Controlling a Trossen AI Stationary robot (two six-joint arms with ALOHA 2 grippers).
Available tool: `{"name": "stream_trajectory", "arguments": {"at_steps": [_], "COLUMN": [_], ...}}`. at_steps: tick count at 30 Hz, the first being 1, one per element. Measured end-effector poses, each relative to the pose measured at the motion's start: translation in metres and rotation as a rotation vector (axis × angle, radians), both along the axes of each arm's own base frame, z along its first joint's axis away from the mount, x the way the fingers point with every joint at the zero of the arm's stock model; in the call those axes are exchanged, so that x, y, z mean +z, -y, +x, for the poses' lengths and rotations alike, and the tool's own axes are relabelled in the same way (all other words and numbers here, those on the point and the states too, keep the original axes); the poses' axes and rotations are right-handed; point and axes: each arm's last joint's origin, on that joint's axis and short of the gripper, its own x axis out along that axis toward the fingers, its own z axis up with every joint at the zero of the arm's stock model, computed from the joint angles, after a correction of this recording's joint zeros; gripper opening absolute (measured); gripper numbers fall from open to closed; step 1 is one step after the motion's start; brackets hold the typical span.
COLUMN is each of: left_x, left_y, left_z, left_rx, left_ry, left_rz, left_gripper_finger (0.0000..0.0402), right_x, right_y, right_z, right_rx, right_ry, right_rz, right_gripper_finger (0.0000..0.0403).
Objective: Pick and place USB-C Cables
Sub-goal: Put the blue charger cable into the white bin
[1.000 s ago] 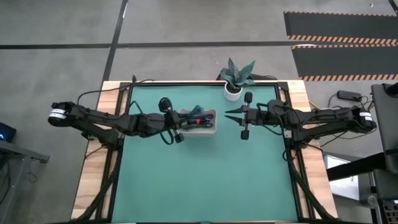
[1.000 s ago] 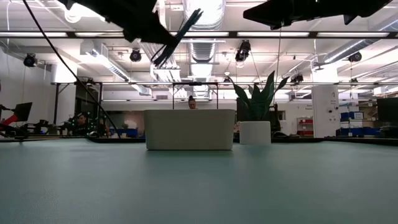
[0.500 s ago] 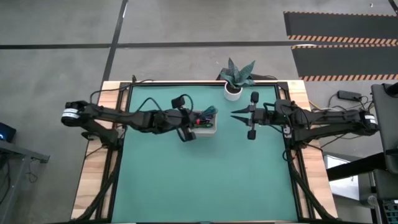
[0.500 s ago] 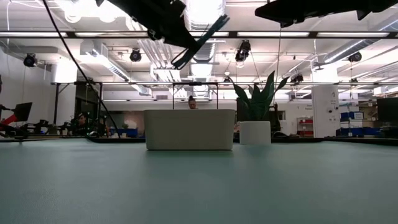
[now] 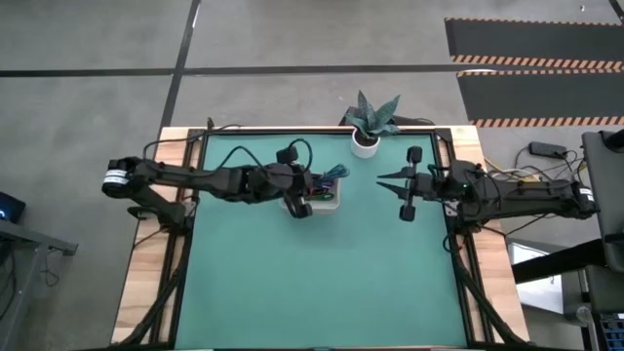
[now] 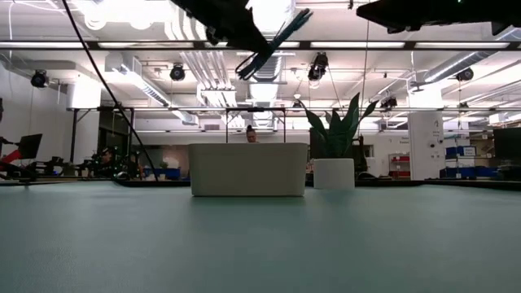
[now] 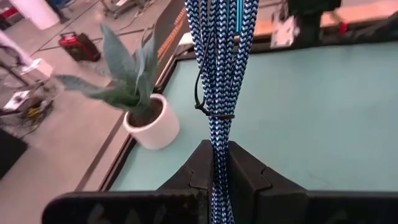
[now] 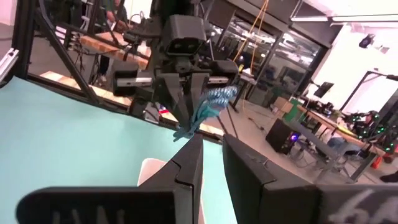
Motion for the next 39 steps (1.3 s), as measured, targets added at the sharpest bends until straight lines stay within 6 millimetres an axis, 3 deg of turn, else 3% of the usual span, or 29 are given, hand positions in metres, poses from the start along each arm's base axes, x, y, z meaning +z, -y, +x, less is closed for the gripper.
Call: {"name": "stream_trajectory", "arguments": {"at_steps": [8, 18, 28, 36, 39], "left_x": [0.013, 0.007, -0.003, 0.006, 0.011], "left_y": [-0.004, -0.005, -0.004, -0.009, -0.014], "left_z": [0.002, 0.001, -0.002, -0.003, 0.008], "left_rx": [-0.019, 0.012, 0.037, 0.058, 0.058], "left_ry": [0.041, 0.051, 0.017, -0.01, -0.026], "left_rz": [-0.014, -0.077, -0.18, -0.198, -0.175], "left_gripper_finger": [0.0009, 0.0009, 0.0009, 0.0009, 0.0009], "right_x": [-0.001, 0.007, 0.002, 0.004, 0.003], "right_y": [-0.002, -0.006, -0.007, -0.008, -0.008], "right_z": [-0.017, -0.054, -0.072, -0.079, -0.078], "right_rx": [0.001, 0.004, -0.003, 0.0, -0.001], "right_ry": [0.063, 0.204, 0.281, 0.308, 0.3], "right_rz": [0.006, 0.008, -0.001, 0.012, 0.013], "right_gripper_finger": [0.0054, 0.0054, 0.0054, 0.0054, 0.0054]}}
